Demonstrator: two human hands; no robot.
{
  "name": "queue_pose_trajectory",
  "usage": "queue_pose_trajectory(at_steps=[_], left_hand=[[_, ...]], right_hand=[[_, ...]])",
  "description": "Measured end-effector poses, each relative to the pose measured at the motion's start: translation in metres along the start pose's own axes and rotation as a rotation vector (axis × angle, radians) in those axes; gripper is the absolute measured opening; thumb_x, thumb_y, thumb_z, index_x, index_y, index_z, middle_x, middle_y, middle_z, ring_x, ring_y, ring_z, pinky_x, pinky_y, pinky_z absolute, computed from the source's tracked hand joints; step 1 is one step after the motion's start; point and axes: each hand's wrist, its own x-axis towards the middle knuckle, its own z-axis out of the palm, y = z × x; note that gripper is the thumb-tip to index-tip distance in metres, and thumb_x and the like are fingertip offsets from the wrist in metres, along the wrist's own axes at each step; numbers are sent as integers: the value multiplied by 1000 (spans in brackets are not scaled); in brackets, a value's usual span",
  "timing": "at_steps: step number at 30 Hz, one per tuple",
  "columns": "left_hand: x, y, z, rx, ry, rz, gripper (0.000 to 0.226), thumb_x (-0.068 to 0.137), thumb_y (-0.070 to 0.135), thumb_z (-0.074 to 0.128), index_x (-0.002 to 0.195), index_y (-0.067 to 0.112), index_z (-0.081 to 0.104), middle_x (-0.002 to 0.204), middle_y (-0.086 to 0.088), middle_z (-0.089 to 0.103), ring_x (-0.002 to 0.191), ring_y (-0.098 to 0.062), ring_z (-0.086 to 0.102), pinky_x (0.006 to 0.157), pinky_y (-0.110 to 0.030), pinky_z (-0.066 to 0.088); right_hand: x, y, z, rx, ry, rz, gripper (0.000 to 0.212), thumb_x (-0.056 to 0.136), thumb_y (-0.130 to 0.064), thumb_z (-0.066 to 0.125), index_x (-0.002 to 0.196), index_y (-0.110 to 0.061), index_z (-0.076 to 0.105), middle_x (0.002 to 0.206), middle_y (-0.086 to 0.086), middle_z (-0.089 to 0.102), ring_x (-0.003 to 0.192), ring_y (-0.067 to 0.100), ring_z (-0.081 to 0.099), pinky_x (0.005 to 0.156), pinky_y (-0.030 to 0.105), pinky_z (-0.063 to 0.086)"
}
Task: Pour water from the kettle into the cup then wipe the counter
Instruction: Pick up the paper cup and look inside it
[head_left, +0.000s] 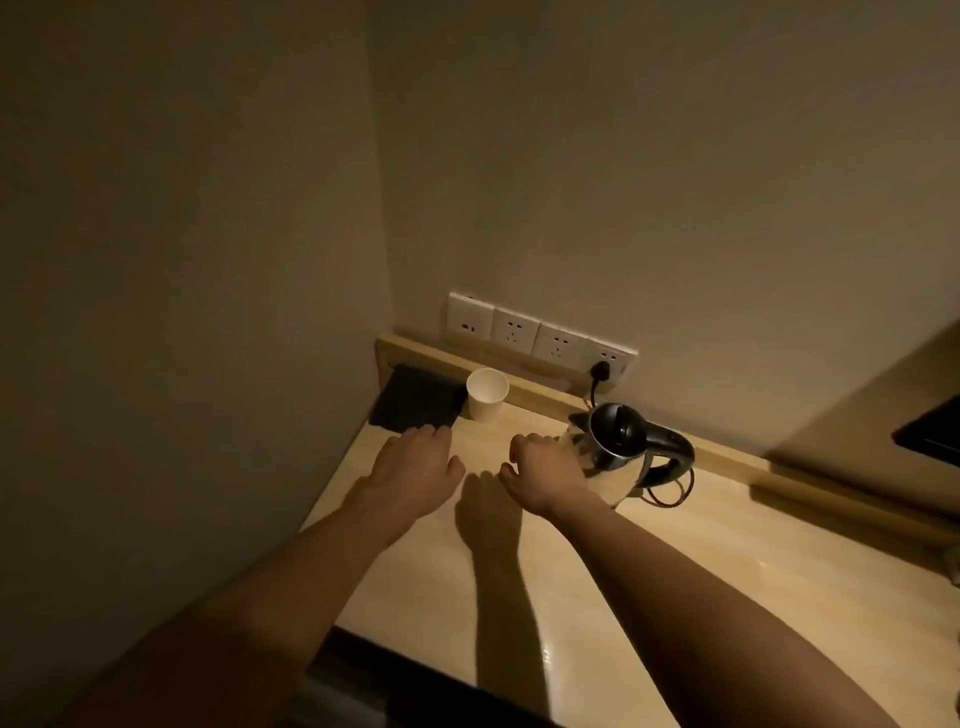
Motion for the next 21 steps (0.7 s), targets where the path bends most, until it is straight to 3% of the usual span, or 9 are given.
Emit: queue_pose_trajectory(at_steps=[3, 6, 9, 13, 17, 21], left_hand=[[22, 2, 5, 1, -26, -55, 21, 100, 38, 49, 105, 19, 56, 93, 0, 53, 80, -15, 47, 68, -33, 37], [46, 1, 8, -32, -47, -75, 17, 100, 38, 50, 99, 22, 51, 90, 2, 47, 80, -15, 47, 68, -34, 37], [72, -3, 11, -48, -54, -83, 19, 98, 39, 54, 91, 27, 41, 89, 3, 50, 81, -17, 52, 68, -35, 40], [102, -9, 17, -75, -96, -67, 23, 92, 44, 64, 94, 29, 47, 93, 5, 53, 90, -18, 59, 77, -36, 48], [132, -19, 27, -72, -153, -59, 36, 87, 48, 72, 109, 24, 59, 108, 0, 61, 104, -22, 60, 91, -41, 49], [160, -30, 35, -62, -223, -26, 55, 81, 50, 79, 122, 19, 59, 122, -5, 61, 118, -27, 57, 101, -47, 49]], right_hand=[[28, 10, 2, 13, -39, 11, 34, 100, -47, 55, 118, -19, 61, 113, 7, 66, 101, 26, 62, 84, 41, 54], [55, 14, 3, 66, -81, -9, 35, 100, -46, 54, 121, -18, 59, 116, 8, 65, 101, 26, 61, 78, 38, 51], [80, 22, 4, 151, -92, 2, 36, 100, -43, 56, 124, -16, 56, 116, 10, 63, 100, 26, 59, 79, 39, 52], [109, 29, 7, 281, -101, 50, 43, 97, -39, 64, 128, -10, 55, 122, 14, 61, 107, 31, 61, 78, 36, 47], [134, 33, 11, 355, -132, 80, 64, 91, -34, 75, 144, -11, 49, 138, 16, 58, 123, 32, 58, 97, 41, 52], [154, 34, 15, 362, -135, 121, 76, 83, -33, 85, 145, -9, 48, 140, 15, 56, 125, 32, 56, 102, 44, 51]])
